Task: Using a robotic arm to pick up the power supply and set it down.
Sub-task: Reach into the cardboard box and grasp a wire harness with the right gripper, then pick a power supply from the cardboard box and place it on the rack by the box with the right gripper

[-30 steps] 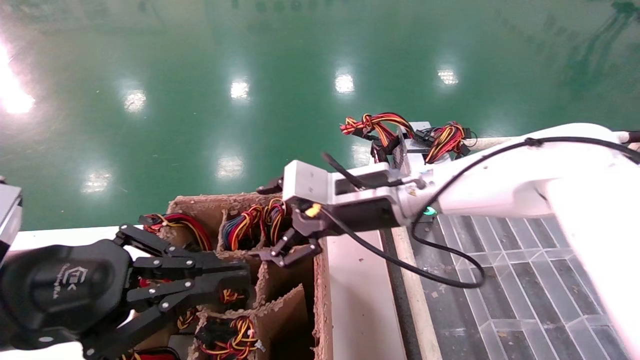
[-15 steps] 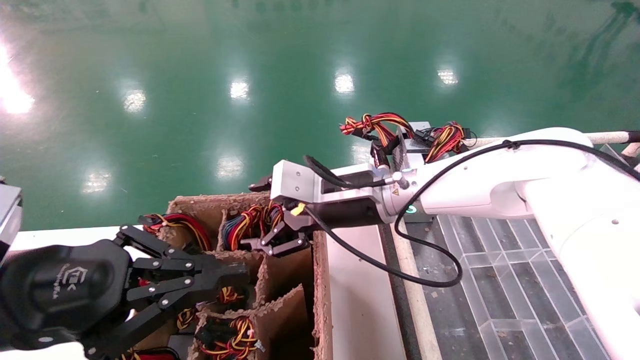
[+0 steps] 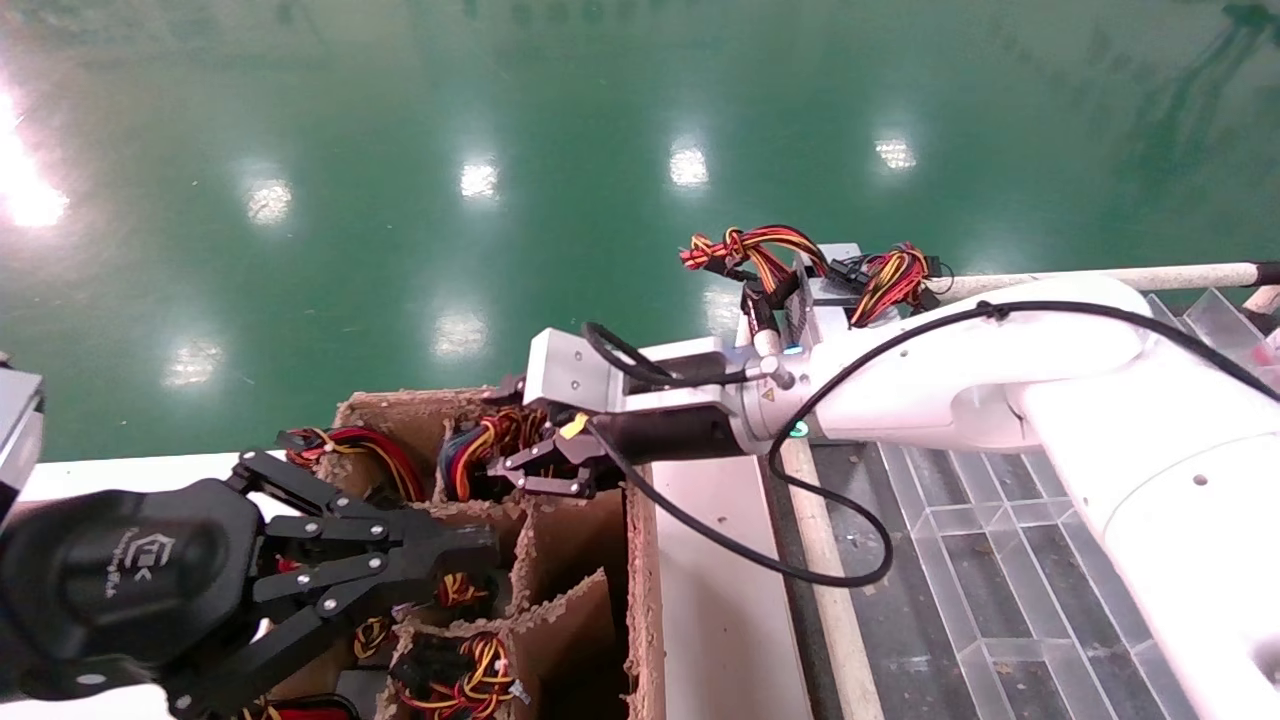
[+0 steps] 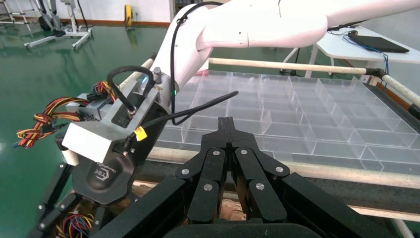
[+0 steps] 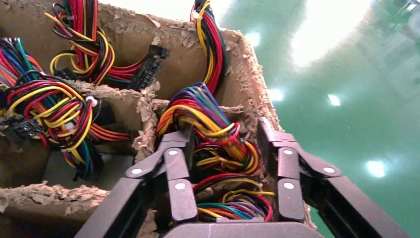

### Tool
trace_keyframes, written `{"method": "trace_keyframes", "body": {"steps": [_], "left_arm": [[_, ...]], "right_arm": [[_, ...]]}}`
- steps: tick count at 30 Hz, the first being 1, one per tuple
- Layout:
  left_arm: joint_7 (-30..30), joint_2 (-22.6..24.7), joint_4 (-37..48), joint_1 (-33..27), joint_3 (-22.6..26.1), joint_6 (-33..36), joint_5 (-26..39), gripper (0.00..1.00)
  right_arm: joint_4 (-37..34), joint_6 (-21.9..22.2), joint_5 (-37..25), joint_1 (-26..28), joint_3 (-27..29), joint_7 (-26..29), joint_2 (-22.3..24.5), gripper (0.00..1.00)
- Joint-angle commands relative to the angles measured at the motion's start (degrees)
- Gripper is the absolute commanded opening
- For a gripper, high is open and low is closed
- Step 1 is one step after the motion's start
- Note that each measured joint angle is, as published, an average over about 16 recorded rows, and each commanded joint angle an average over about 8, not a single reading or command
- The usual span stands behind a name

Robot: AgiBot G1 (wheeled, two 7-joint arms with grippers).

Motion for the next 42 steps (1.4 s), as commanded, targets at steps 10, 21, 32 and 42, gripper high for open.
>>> {"method": "trace_keyframes", "body": {"steps": [10,21,32,42], "left_arm": [[0.00,0.00,0.00,0.00,0.00,0.00,0.00,0.00],[0.00,0.00,0.00,0.00,0.01,0.00,0.00,0.00],[0.00,0.00,0.00,0.00,0.01,0.00,-0.01,0.00],[0.01,0.00,0.00,0.00,0.01,0.00,-0.01,0.00]], "right_arm": [[0.27,0.30,3.64,-0.08,-3.04,0.89,0.25,0.00],[-3.65,-0.95,10.74,-0.83,-1.79,3.03,0.55,0.00],[-7.11,-6.41,19.91,-0.37,2.18,4.59,1.04,0.00],[-9.82,-12.75,27.24,3.29,6.49,4.61,2.17,0.00]]}}
